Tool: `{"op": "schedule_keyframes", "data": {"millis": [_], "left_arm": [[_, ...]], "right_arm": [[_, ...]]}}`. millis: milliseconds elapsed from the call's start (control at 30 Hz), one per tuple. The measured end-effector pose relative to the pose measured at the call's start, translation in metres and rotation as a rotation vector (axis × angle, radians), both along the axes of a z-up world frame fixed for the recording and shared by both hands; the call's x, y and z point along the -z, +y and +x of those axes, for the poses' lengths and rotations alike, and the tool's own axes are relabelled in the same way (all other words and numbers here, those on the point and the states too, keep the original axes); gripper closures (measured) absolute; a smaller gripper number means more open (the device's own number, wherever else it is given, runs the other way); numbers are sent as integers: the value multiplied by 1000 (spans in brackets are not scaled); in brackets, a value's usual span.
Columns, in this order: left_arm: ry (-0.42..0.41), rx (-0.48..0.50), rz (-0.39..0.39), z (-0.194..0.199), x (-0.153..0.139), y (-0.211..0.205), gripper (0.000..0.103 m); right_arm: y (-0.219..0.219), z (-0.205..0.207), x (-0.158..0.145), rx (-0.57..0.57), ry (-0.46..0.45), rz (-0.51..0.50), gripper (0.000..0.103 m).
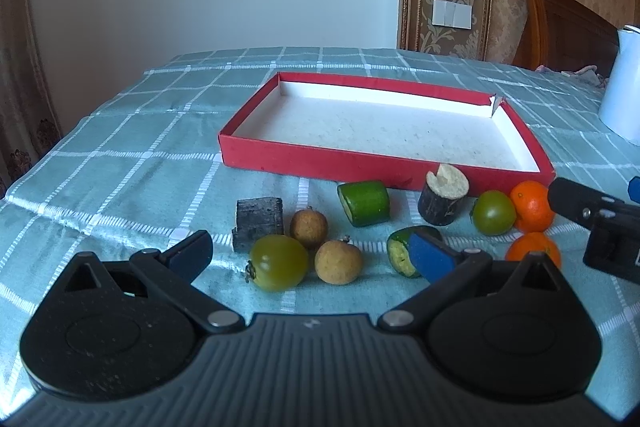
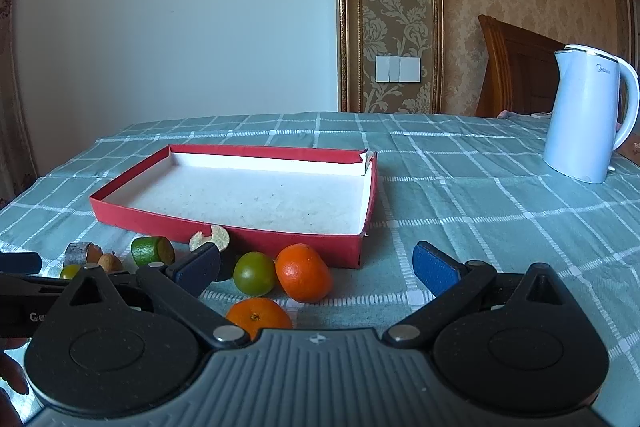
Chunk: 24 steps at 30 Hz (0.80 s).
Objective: Organize fruits
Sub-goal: 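Move the right gripper toward the large orange in front of the tray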
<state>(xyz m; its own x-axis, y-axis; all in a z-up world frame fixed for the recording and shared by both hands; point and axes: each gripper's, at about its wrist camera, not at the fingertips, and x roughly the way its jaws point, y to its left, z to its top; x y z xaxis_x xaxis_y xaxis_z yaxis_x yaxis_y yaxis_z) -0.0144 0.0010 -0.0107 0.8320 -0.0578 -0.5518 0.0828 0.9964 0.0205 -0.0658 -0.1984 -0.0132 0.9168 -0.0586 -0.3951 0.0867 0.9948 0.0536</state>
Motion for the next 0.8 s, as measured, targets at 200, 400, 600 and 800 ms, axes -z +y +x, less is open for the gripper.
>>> {"op": "schedule_keyframes", "data": {"millis": [200,400,600,800], "left_arm": [[-1,2,-1,1,1,0,0],[-9,16,0,-2,3,6,0],[-6,22,-15,-1,8,15,0],[-1,30,-6,0,10,12,0]], "right_arm": [[-8,1,-1,-16,7,18,0],[-13,-8,4,-68,-2,-1,0],[-24,-25,10,-74,-18,-9,0],[-19,-22,14,-96,10,-18,0]]}}
